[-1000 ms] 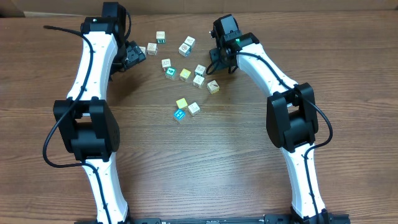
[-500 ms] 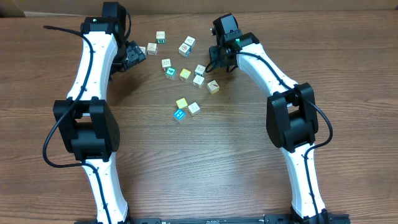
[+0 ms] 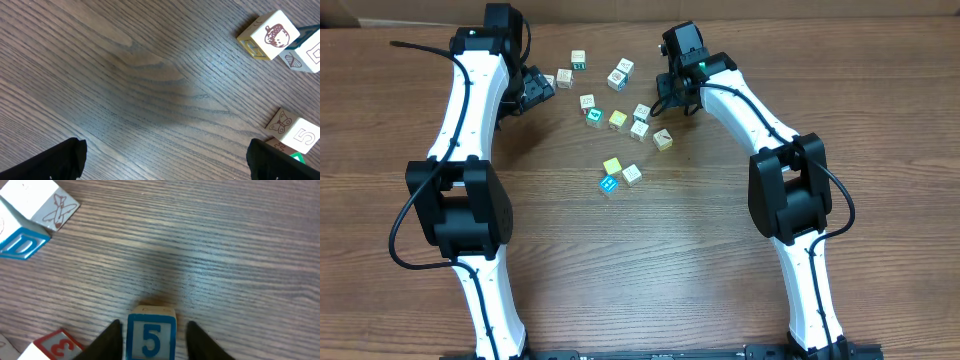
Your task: Form a circle
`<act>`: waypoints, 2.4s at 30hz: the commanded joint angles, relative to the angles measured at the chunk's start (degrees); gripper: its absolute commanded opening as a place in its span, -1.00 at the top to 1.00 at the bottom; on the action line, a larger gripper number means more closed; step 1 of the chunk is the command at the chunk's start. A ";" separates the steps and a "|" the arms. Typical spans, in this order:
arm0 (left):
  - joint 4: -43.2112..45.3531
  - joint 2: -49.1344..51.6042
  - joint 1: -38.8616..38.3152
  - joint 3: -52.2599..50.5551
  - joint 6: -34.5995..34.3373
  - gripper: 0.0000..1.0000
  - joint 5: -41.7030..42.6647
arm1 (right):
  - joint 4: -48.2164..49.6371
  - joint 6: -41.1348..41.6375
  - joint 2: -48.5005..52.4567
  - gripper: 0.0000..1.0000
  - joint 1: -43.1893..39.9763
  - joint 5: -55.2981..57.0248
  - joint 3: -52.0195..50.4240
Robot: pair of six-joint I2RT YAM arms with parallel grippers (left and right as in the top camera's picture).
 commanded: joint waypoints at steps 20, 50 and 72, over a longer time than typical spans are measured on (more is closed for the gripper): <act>-0.07 -0.66 0.09 0.85 0.09 -0.99 -0.50 | -0.55 0.26 -0.13 0.28 -0.20 0.55 -0.68; -0.07 -0.66 0.09 0.85 0.09 -0.99 -0.50 | -0.85 0.24 0.87 0.21 -0.20 0.55 -0.70; -0.07 -0.66 0.09 0.85 0.09 -0.99 -0.50 | -1.16 0.26 0.87 0.37 -0.17 0.52 -0.68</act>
